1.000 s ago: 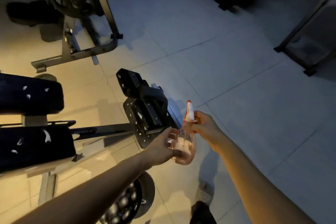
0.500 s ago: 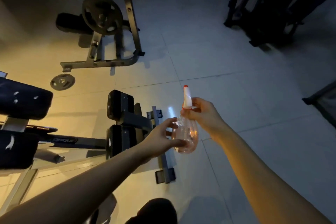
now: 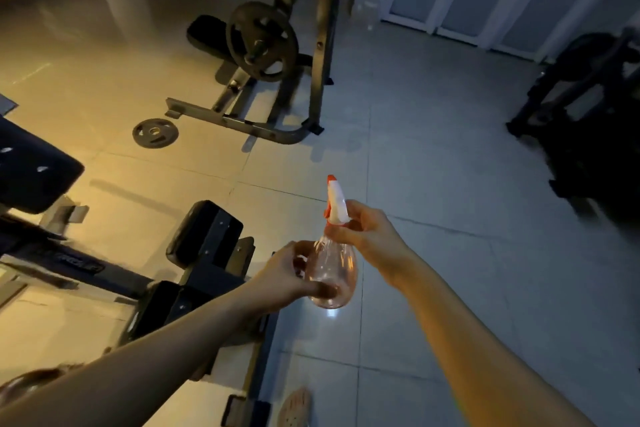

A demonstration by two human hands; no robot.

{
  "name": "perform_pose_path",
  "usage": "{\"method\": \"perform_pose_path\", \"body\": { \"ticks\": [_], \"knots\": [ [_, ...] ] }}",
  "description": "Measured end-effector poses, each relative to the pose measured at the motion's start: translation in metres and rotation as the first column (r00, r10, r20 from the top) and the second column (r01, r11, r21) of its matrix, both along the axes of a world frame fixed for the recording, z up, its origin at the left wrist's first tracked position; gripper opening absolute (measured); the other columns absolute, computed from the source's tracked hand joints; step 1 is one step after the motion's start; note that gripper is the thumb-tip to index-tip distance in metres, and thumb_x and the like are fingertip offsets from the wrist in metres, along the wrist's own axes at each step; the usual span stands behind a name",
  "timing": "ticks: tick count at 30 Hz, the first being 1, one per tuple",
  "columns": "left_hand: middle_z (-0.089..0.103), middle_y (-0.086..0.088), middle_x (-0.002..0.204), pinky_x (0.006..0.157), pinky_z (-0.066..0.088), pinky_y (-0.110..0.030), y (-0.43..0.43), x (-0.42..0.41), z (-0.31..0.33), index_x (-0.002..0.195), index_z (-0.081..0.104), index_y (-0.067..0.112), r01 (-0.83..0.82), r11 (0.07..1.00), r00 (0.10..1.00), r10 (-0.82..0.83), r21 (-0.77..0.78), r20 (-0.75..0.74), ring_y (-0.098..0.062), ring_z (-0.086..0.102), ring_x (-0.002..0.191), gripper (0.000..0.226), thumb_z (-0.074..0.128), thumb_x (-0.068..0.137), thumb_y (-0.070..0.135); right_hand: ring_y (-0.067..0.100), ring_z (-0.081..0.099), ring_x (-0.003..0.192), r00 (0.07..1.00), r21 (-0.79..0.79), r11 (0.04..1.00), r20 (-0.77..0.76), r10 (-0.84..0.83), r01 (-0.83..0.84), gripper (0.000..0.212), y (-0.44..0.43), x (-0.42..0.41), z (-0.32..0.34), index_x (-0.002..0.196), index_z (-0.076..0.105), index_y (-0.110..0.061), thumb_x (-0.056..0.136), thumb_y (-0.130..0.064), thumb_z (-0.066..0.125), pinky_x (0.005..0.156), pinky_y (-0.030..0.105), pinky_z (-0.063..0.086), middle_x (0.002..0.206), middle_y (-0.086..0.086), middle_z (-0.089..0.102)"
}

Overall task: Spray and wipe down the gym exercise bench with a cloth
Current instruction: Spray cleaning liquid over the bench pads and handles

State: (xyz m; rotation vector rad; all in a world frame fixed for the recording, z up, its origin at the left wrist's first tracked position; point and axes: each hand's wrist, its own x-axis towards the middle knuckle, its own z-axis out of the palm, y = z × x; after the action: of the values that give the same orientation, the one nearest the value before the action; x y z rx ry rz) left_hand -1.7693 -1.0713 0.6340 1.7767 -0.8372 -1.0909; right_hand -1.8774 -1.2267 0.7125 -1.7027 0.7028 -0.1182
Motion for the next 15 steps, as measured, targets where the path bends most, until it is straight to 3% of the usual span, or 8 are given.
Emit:
{"method": "perform_pose_path", "body": {
  "ticks": [2,7,11,15],
  "knots": [
    [0.061,0.003,0.125,0.087,0.053,-0.025,-0.025,0.01,0.011,0.135,0.05,0.022,-0.056,0.998,0.998,0.056,0.012,-0.006,-0.015,0.062,0.109,0.081,0.095,0.068,0.034,0.011,0.068,0.103,0.998,-0.007,0.998,-0.008,0.057,-0.057,0.039,-0.033,0.019,0.007,0.127,0.063,-0.02,0.091,-0.02,0.076,0.078,0.018,0.052,0.112,-0.003,0.069],
    [0.06,0.005,0.123,0.076,0.056,-0.02,-0.08,0.043,0.029,0.134,0.052,0.022,-0.171,0.984,0.985,0.171,0.043,0.008,-0.016,0.062,0.107,0.083,0.094,0.066,0.041,0.021,0.066,0.107,0.98,-0.004,0.98,0.007,0.201,-0.201,0.026,-0.1,0.075,0.018,0.118,0.064,-0.022,0.094,-0.022,0.073,0.089,0.029,0.057,0.111,0.002,0.067],
    [0.064,0.01,0.12,0.095,0.055,-0.035,-0.118,0.071,0.021,0.131,0.058,0.027,-0.334,0.94,0.942,0.335,0.066,-0.005,-0.011,0.062,0.109,0.083,0.095,0.06,0.05,0.022,0.068,0.107,0.926,0.019,0.926,0.009,0.377,-0.377,0.022,-0.154,0.127,0.012,0.115,0.067,-0.015,0.094,-0.021,0.072,0.093,0.037,0.059,0.107,0.006,0.07],
    [0.066,0.01,0.115,0.094,0.053,-0.034,-0.162,0.09,0.011,0.125,0.061,0.027,-0.524,0.847,0.85,0.526,0.088,0.002,-0.011,0.062,0.106,0.079,0.094,0.058,0.05,0.022,0.067,0.109,0.823,0.012,0.823,0.017,0.567,-0.567,0.03,-0.203,0.189,-0.001,0.118,0.068,-0.016,0.09,-0.024,0.074,0.101,0.043,0.054,0.113,0.006,0.069]
  ]
}}
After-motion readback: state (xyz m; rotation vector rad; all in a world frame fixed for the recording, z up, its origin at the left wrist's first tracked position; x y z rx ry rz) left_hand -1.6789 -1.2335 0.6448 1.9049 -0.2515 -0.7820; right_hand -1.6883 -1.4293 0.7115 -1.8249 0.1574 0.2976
